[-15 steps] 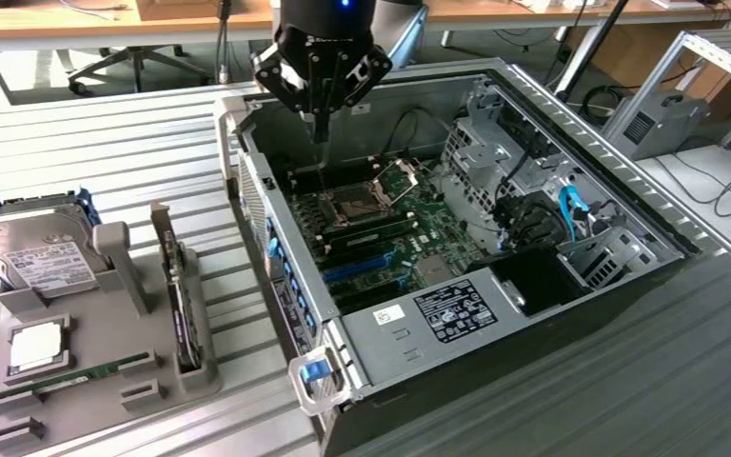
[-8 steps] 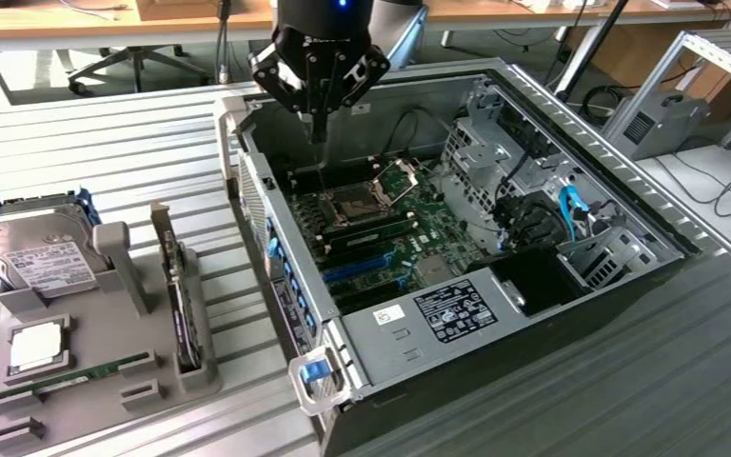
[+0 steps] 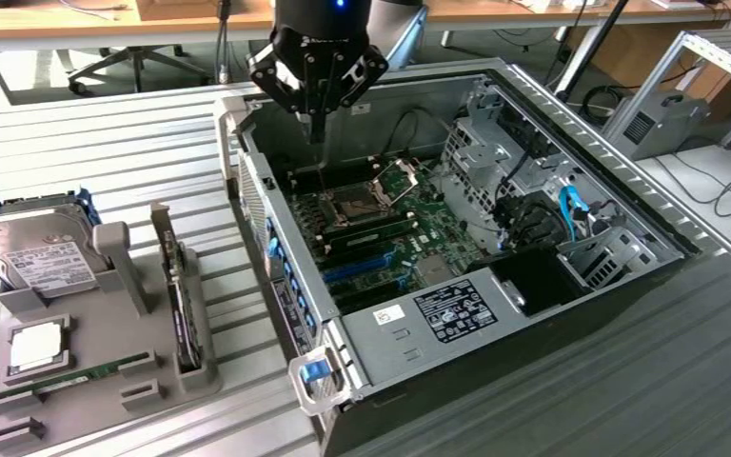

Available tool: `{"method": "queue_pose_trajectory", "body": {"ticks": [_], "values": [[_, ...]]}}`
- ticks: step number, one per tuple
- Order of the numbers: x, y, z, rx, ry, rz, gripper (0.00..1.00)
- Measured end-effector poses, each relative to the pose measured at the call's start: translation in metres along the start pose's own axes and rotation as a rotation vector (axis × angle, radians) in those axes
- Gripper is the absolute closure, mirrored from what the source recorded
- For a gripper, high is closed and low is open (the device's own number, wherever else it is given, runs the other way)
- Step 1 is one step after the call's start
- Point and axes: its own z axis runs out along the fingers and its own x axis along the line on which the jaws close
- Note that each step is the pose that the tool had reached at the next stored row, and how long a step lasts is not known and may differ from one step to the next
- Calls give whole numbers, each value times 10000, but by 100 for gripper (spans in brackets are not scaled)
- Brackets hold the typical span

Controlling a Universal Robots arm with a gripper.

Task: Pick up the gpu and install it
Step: 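Reach for the gpu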

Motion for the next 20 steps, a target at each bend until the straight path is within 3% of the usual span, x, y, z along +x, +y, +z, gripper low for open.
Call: {"method": "queue_pose_trajectory", "body": {"ticks": [20], "values": [[38,-3,3,0,0,0,89]]}}
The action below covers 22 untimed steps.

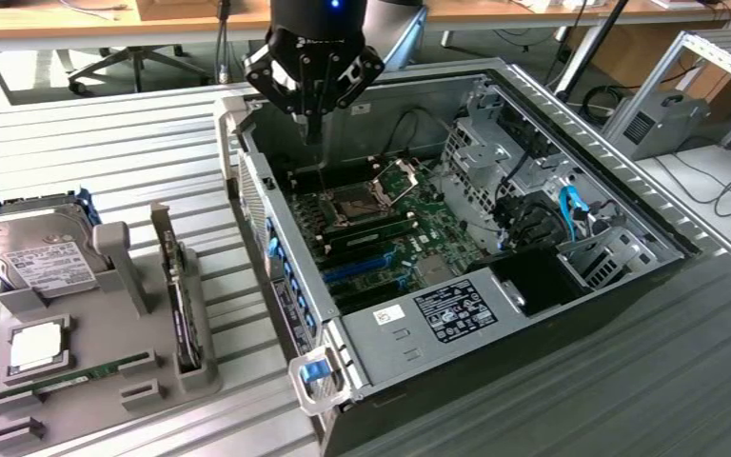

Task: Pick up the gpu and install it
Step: 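Reach for the gpu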

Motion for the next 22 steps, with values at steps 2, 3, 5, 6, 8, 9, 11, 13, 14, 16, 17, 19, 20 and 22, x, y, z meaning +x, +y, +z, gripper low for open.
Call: {"method": "queue_pose_trajectory", "body": {"ticks": [2,3,5,6,8,9,11,13,14,16,17,19,20,22], "values": [[5,0,0,0,0,0,89],[8,0,0,0,0,0,89],[13,-1,1,0,0,0,89],[16,-1,1,0,0,0,89],[21,-2,1,0,0,0,89],[23,-2,2,0,0,0,89],[27,-2,2,0,0,0,89],[29,-2,2,0,0,0,89],[32,-3,3,0,0,-1,89],[35,-3,3,0,0,0,89],[37,-3,3,0,0,0,89],[41,-3,4,0,0,0,89],[44,-4,4,0,0,0,89],[47,-4,5,0,0,0,89]]}}
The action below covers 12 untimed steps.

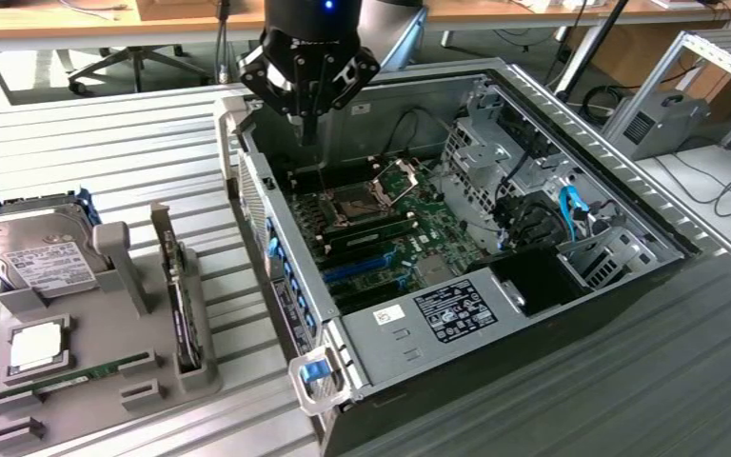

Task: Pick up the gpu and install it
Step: 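Reach for the gpu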

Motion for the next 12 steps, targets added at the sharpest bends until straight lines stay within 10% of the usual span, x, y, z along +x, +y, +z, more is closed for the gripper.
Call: {"method": "queue_pose_trajectory", "body": {"ticks": [12], "values": [[30,-2,2,0,0,0,89]]}}
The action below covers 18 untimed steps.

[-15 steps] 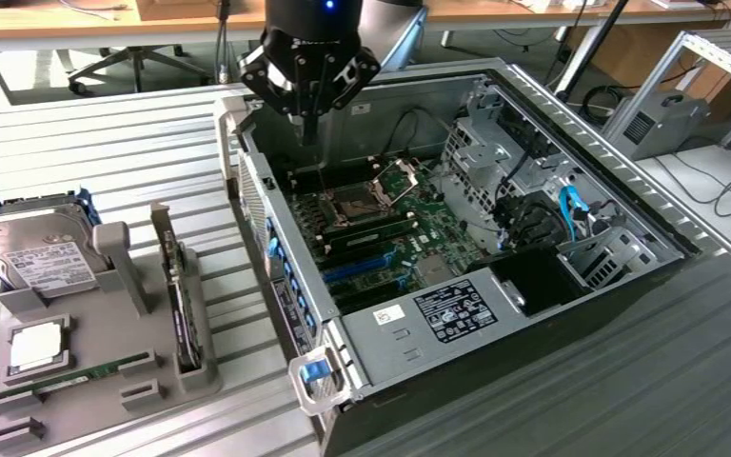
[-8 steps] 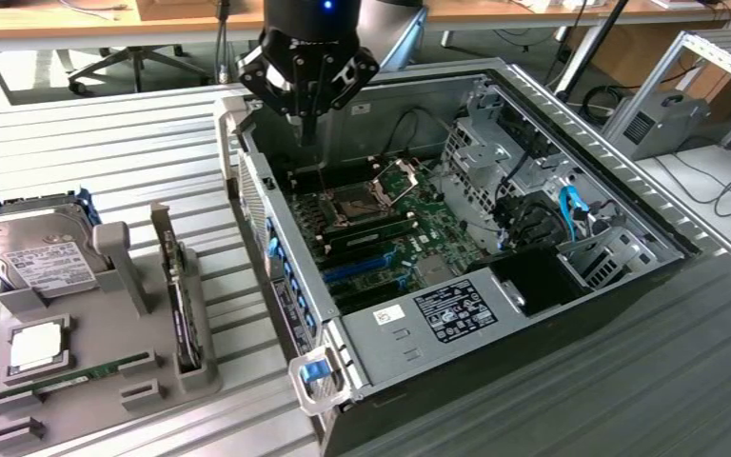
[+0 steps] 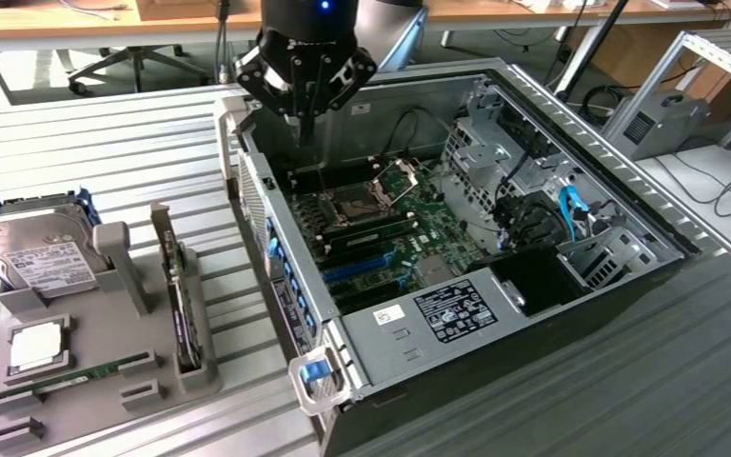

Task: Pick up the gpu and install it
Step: 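Reach for the gpu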

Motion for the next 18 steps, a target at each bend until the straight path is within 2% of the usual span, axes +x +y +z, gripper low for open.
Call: {"method": "queue_pose_trajectory", "body": {"ticks": [18], "values": [[72,-5,1,0,0,-1,89]]}}
